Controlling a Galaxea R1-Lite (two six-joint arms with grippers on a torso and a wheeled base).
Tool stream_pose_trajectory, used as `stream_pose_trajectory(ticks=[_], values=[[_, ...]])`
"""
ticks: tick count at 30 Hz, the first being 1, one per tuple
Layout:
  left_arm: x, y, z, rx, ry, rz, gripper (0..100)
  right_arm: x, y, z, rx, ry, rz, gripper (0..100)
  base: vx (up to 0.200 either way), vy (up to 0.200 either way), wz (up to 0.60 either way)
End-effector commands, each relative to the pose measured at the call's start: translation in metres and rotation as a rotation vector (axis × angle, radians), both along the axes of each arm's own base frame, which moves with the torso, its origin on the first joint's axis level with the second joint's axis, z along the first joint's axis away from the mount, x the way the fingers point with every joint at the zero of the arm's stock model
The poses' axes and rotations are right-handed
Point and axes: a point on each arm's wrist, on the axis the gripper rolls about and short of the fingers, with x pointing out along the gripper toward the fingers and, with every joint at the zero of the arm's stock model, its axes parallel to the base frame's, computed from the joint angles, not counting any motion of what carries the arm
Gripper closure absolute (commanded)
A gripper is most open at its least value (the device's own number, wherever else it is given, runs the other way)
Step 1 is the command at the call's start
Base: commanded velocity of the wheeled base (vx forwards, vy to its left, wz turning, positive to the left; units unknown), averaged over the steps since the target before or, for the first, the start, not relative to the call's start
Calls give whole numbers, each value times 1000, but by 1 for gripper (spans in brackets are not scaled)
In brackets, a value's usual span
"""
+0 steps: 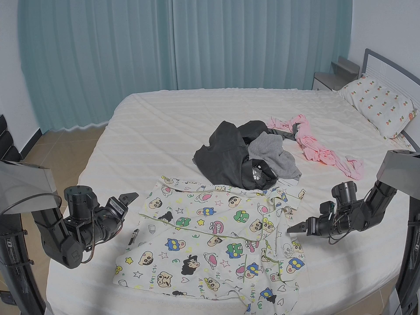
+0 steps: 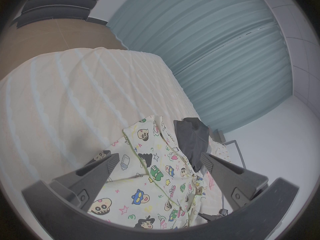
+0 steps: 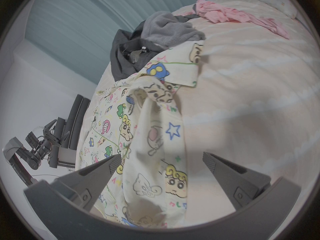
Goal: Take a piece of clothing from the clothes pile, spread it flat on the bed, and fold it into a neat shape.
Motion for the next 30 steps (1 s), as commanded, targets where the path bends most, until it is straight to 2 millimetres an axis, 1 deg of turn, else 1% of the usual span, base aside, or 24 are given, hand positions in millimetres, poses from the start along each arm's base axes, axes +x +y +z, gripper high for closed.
stream_pose_trajectory(ticks=[1,4,9,13,18,19,20,23,27,30], values=[[-7,0,-2,2,20,-2,0,3,20,-16,-21,24,40,0,0,0,0],[-7,1,-2,0,17,0,0,12,25,-26,-71,29,-21,0,0,0,0],[-8,1,-3,2,23,1,0,19,23,-24,-44,41,-98,0,0,0,0],[-8,1,-3,2,24,-1,0,18,16,-21,-46,44,-129,0,0,0,0],[-8,1,-3,3,26,2,0,13,10,-7,-37,6,-146,0,0,0,0],[-8,1,-3,3,26,2,0,13,10,-7,-37,6,-146,0,0,0,0],[-8,1,-3,3,26,1,0,10,8,0,-31,-27,-154,0,0,0,0],[-8,1,-4,3,28,1,0,8,2,4,-32,-55,-167,0,0,0,0],[-8,1,-4,3,27,2,0,6,-2,1,-57,-47,-172,0,0,0,0],[-8,2,-4,8,26,3,0,8,-2,-7,-155,-68,-163,0,0,0,0]])
